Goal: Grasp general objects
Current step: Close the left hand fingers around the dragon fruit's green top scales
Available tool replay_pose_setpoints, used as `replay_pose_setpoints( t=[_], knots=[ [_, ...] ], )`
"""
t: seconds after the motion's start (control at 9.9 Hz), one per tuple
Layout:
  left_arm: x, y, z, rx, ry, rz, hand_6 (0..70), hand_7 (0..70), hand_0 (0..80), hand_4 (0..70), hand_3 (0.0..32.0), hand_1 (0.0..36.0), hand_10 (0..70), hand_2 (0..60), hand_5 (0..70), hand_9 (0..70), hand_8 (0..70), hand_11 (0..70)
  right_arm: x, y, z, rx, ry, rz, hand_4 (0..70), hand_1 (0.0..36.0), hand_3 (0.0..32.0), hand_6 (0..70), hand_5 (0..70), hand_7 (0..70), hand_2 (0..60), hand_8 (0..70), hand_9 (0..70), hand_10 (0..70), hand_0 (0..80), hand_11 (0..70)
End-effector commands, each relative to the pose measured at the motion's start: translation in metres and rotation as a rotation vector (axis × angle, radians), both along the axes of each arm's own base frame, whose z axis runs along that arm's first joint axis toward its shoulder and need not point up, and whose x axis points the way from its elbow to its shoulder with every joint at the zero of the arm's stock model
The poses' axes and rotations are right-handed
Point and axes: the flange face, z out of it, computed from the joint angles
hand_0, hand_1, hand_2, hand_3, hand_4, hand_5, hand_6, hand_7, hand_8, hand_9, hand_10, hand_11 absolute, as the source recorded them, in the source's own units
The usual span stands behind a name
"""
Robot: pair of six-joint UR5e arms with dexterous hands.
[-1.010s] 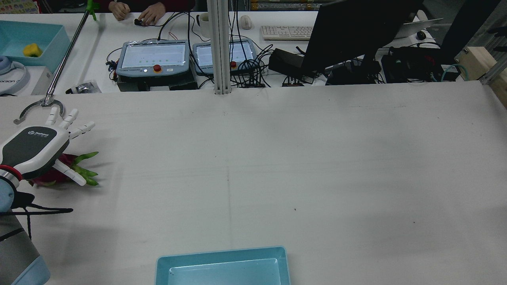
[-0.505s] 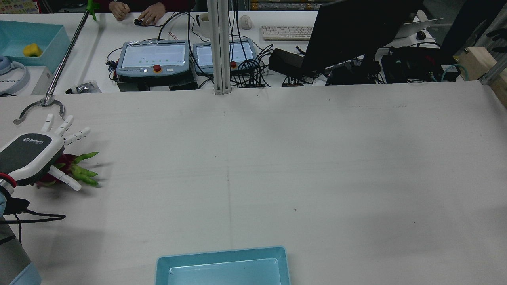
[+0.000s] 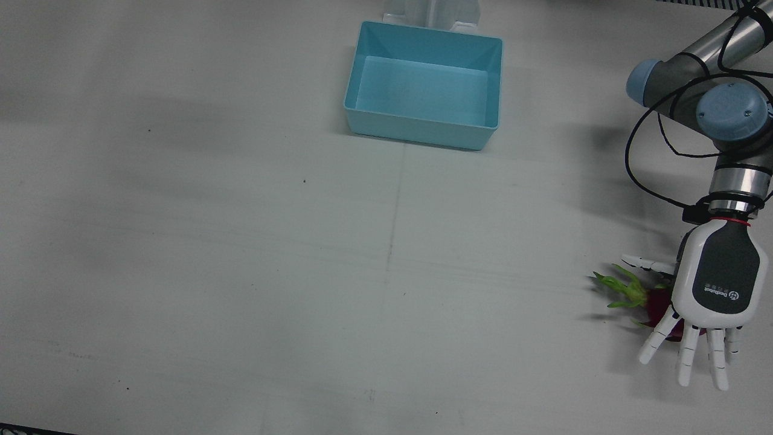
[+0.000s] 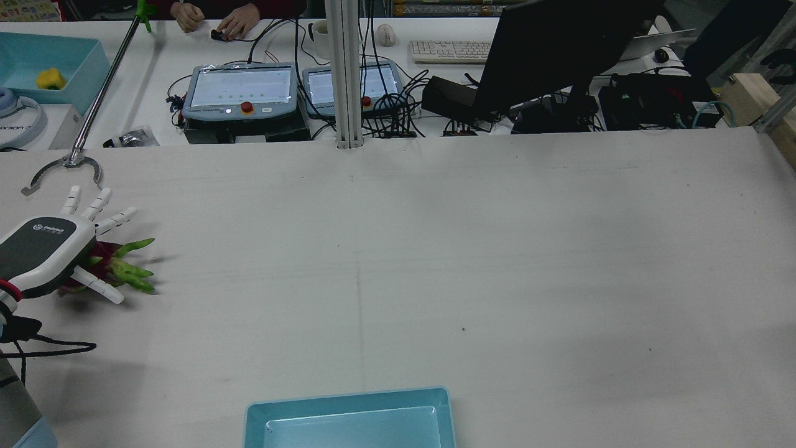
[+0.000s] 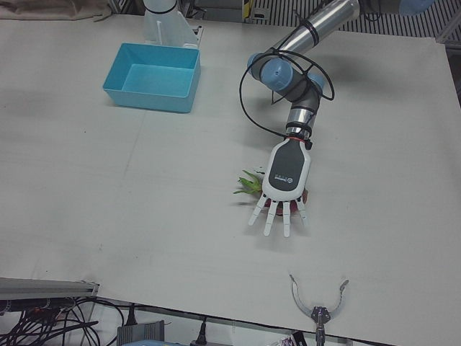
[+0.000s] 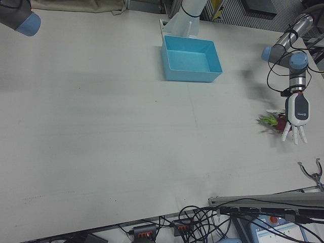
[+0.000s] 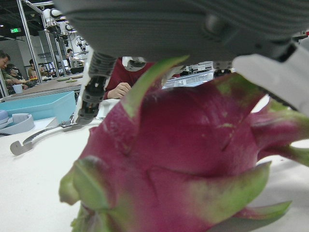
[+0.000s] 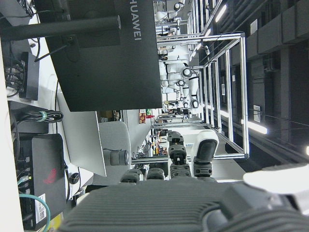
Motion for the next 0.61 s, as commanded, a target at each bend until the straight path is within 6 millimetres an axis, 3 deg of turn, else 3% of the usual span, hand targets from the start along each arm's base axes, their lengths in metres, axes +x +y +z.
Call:
replay_pose_setpoints(
  t=[0.0, 0.2, 0.3, 0.4, 0.51],
  knots=[
    [-0.0007, 0.0005, 0.0124, 0.004, 0.005, 0.001, 0.0, 0.0, 38.5, 0.0, 32.0, 4.1, 0.0, 0.0, 3.2, 0.0, 2.2, 0.0, 0.0000, -0.0001, -0.0006, 0.001, 0.000, 0.000, 0.0, 0.0, 0.0, 0.0, 0.0, 0.0, 0.0, 0.0, 0.0, 0.0, 0.0, 0.0],
    [-0.0014, 0.0000, 0.0088, 0.010, 0.011, -0.001, 0.0, 0.0, 37.7, 0.0, 32.0, 3.4, 0.0, 0.0, 3.3, 0.0, 2.8, 0.0, 0.0000, -0.0001, -0.0006, 0.001, 0.000, 0.000, 0.0, 0.0, 0.0, 0.0, 0.0, 0.0, 0.0, 0.0, 0.0, 0.0, 0.0, 0.0],
    [-0.0015, 0.0001, 0.0093, 0.012, 0.014, -0.001, 0.0, 0.6, 37.8, 0.0, 21.4, 3.2, 0.2, 0.0, 3.6, 0.0, 4.4, 0.3, 0.0000, -0.0001, -0.0006, 0.001, 0.000, 0.000, 0.0, 0.0, 0.0, 0.0, 0.0, 0.0, 0.0, 0.0, 0.0, 0.0, 0.0, 0.0],
    [-0.0011, -0.0002, 0.0089, 0.016, 0.017, -0.001, 0.0, 5.5, 37.4, 0.0, 8.0, 2.4, 5.1, 0.0, 7.5, 0.0, 6.4, 7.4, -0.0001, -0.0009, -0.0013, 0.003, 0.000, 0.000, 0.0, 0.0, 0.0, 0.0, 0.0, 0.0, 0.0, 0.0, 0.0, 0.0, 0.0, 0.0],
    [0.0002, -0.0004, 0.0087, 0.017, 0.018, 0.001, 2.1, 15.5, 34.9, 2.6, 0.0, 0.9, 15.1, 0.0, 14.2, 2.7, 12.0, 21.7, 0.0000, -0.0001, -0.0006, 0.001, 0.000, 0.000, 0.0, 0.0, 0.0, 0.0, 0.0, 0.0, 0.0, 0.0, 0.0, 0.0, 0.0, 0.0]
  ],
)
